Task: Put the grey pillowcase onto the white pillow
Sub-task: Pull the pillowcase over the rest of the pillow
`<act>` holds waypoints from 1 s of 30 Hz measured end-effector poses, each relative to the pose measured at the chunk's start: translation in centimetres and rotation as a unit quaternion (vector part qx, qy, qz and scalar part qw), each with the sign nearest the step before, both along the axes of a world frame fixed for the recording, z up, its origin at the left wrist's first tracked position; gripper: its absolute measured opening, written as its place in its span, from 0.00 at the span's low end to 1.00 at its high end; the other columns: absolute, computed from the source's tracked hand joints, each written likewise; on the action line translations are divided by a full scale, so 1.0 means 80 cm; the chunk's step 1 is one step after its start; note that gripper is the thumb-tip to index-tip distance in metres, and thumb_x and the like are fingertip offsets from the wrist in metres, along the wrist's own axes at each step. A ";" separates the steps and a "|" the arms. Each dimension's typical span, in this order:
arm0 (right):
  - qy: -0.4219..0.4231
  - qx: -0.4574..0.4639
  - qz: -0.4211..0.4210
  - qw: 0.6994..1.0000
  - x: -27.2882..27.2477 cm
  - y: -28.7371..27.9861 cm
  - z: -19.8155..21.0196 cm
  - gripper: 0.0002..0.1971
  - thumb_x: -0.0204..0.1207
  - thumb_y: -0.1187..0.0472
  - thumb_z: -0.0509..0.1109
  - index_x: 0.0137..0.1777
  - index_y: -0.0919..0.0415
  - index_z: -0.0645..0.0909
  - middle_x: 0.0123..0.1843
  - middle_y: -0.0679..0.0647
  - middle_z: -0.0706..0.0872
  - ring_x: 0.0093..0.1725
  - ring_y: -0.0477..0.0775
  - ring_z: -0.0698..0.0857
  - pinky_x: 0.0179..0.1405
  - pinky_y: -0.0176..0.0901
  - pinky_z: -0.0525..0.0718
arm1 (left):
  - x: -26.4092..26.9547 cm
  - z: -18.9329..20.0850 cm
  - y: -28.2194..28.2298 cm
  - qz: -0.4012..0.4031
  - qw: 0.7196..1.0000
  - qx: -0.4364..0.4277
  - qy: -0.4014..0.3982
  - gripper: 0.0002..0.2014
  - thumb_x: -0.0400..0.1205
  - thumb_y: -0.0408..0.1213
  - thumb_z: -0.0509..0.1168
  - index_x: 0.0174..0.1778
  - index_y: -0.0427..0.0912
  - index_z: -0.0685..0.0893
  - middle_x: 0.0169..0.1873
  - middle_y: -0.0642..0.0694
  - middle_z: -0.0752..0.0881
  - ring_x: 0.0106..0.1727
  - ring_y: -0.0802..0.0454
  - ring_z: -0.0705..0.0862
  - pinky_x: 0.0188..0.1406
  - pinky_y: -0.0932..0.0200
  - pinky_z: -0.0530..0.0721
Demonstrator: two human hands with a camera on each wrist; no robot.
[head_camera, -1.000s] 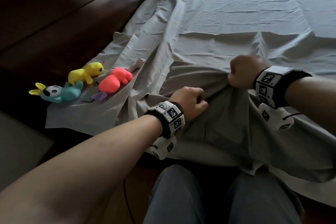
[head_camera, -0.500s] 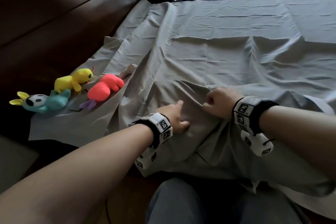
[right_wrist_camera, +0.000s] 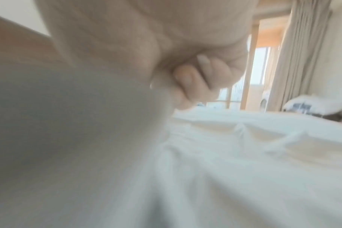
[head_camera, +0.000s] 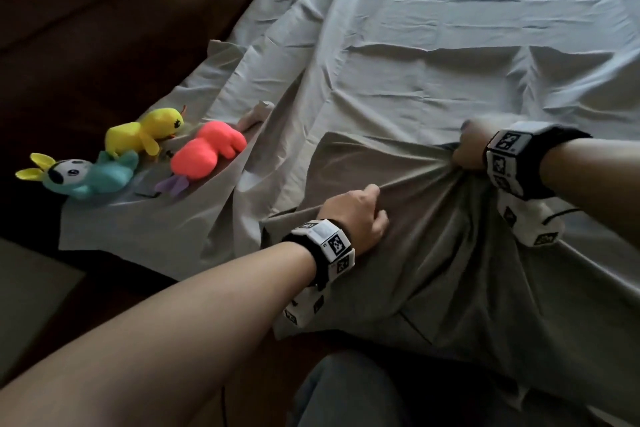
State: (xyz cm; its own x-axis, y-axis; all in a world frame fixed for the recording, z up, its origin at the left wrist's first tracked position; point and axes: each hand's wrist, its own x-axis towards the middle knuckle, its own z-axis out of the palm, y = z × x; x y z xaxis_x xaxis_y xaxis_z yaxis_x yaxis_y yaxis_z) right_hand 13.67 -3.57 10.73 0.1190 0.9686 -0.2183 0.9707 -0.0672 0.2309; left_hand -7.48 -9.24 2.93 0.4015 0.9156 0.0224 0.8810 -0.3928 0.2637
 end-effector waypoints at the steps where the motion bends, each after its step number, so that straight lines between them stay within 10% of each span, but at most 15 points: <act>1: -0.007 0.034 -0.006 0.999 0.013 -0.001 0.007 0.11 0.76 0.55 0.65 0.48 0.63 0.82 0.46 0.60 0.85 0.48 0.63 0.84 0.42 0.44 0.80 | -0.002 0.001 0.001 0.013 1.000 0.007 0.002 0.17 0.80 0.55 0.59 0.52 0.44 0.72 0.47 0.42 0.87 0.49 0.38 0.86 0.44 0.51 0.80; 5: -0.031 -0.033 -0.011 0.999 0.009 -0.013 0.012 0.11 0.67 0.52 0.68 0.37 0.61 0.81 0.28 0.52 0.78 0.35 0.59 0.84 0.35 0.40 0.84 | -0.007 0.004 0.002 0.108 0.991 -0.035 0.068 0.36 0.73 0.71 0.57 0.61 0.41 0.71 0.52 0.43 0.87 0.54 0.42 0.87 0.48 0.51 0.79; 13: -0.049 -0.009 -0.005 0.999 0.014 -0.037 -0.002 0.07 0.69 0.55 0.66 0.42 0.57 0.82 0.43 0.55 0.85 0.43 0.58 0.85 0.37 0.39 0.78 | -0.025 -0.005 0.001 0.124 0.984 -0.052 0.117 0.36 0.81 0.61 0.58 0.79 0.43 0.58 0.69 0.37 0.72 0.67 0.38 0.77 0.62 0.43 0.78; 17: -0.051 -0.011 -0.008 0.999 0.019 -0.035 -0.012 0.11 0.66 0.55 0.66 0.46 0.56 0.84 0.48 0.55 0.88 0.48 0.59 0.87 0.41 0.41 0.83 | -0.045 -0.001 0.014 0.080 0.994 -0.038 0.057 0.11 0.83 0.42 0.57 0.56 0.46 0.81 0.55 0.42 0.85 0.59 0.39 0.84 0.51 0.49 0.80; 22: -0.024 -0.004 -0.004 1.000 0.007 -0.034 -0.009 0.09 0.67 0.57 0.67 0.44 0.59 0.85 0.43 0.57 0.85 0.46 0.61 0.87 0.39 0.41 0.82 | 0.015 0.016 -0.035 -0.159 0.986 0.021 -0.034 0.13 0.82 0.46 0.58 0.50 0.49 0.87 0.49 0.46 0.88 0.52 0.41 0.86 0.46 0.53 0.83; 30: 0.102 0.038 0.090 0.990 -0.003 -0.047 -0.023 0.29 0.59 0.53 0.74 0.63 0.48 0.74 0.58 0.54 0.76 0.58 0.61 0.82 0.49 0.44 0.80 | 0.037 0.000 -0.038 -0.039 0.999 0.000 0.029 0.12 0.81 0.49 0.58 0.53 0.44 0.73 0.48 0.40 0.88 0.49 0.36 0.86 0.42 0.50 0.78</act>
